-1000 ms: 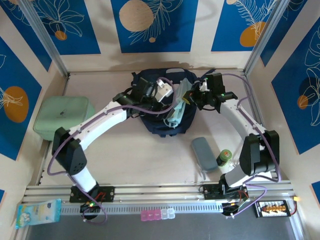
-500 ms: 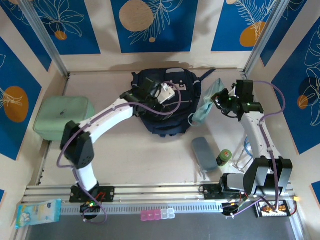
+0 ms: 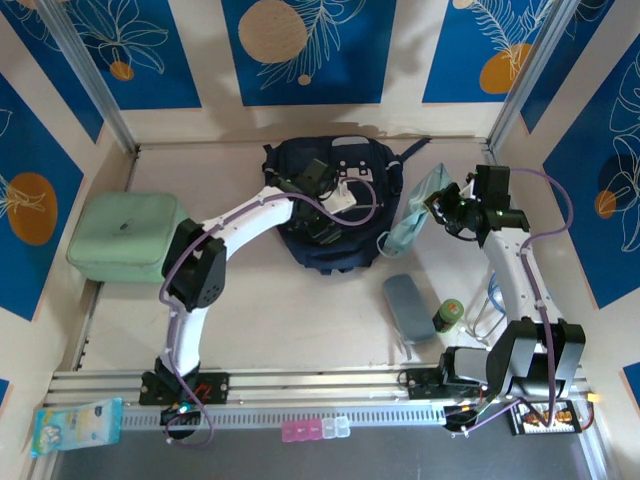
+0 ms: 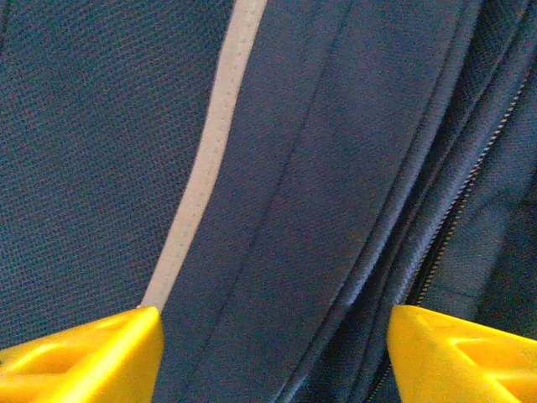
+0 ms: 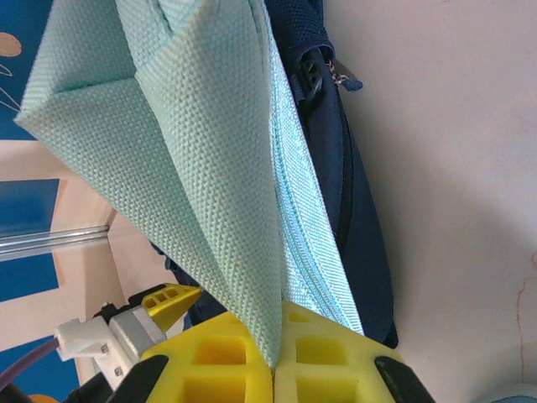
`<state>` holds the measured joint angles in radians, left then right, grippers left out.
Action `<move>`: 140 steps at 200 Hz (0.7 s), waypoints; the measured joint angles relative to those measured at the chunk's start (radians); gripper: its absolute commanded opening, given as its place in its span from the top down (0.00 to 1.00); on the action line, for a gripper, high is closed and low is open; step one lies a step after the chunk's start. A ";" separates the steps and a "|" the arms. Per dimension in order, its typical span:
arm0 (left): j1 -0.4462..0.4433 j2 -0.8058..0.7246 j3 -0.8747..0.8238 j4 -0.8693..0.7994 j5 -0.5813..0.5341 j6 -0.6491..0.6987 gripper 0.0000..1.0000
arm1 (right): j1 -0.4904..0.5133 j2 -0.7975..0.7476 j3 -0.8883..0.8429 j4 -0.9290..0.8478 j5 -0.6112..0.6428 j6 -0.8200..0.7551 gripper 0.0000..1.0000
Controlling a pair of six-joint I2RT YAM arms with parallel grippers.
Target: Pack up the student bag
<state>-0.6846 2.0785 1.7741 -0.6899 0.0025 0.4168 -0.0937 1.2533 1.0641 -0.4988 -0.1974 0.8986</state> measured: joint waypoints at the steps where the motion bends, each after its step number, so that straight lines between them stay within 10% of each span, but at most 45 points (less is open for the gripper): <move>1: 0.000 0.001 0.000 0.000 -0.001 0.001 0.34 | 0.000 -0.001 0.000 0.000 -0.001 0.000 1.00; 140: 0.017 0.069 0.097 -0.079 0.008 0.082 0.31 | -0.002 -0.015 0.000 0.005 -0.017 0.019 1.00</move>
<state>-0.6678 2.1475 1.8713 -0.7685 0.0101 0.4992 -0.0959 1.2381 1.0641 -0.4942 -0.2142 0.9173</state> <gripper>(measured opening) 0.688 0.060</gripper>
